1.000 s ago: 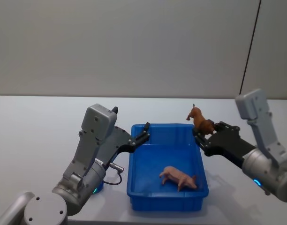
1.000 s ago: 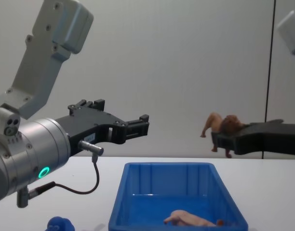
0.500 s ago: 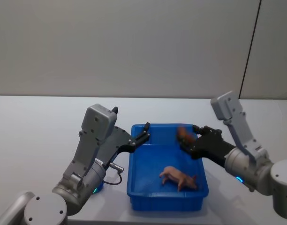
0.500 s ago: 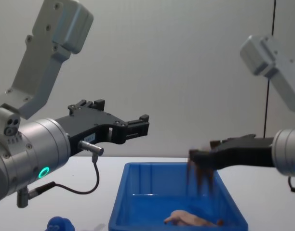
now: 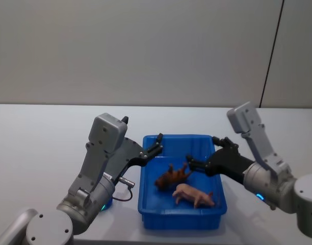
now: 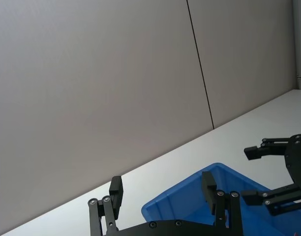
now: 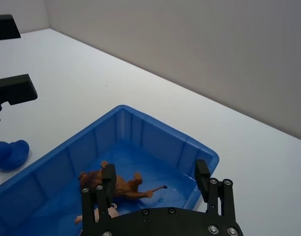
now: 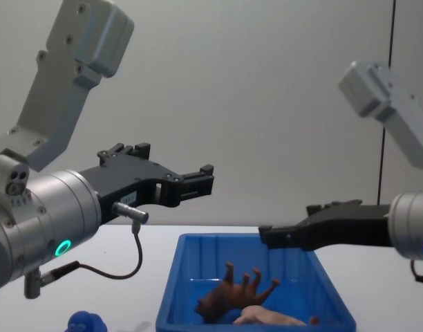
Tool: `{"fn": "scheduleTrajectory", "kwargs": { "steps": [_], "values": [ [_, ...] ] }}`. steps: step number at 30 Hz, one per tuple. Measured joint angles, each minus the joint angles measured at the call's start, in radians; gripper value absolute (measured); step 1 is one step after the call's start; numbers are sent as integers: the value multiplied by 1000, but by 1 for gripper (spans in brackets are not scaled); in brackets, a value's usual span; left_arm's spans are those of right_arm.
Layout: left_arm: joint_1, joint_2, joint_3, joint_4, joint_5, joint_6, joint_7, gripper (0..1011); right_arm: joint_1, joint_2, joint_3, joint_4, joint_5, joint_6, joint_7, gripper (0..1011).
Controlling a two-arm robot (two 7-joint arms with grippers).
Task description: Pick up the two dolls from the table and place them into the box.
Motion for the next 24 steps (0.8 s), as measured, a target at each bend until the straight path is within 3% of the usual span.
{"fn": "scheduleTrajectory", "kwargs": {
  "steps": [3, 13, 24],
  "values": [
    [0, 0, 0, 0, 0, 0, 0, 1003, -9, 13, 10, -10, 17, -20, 3, 1001],
    [0, 0, 0, 0, 0, 0, 0, 1003, -62, 86, 60, -53, 74, -101, 31, 1001],
    [2, 3, -1, -2, 0, 1, -1, 1003, -100, 140, 93, -65, 101, -143, 51, 1001]
  ]
}}
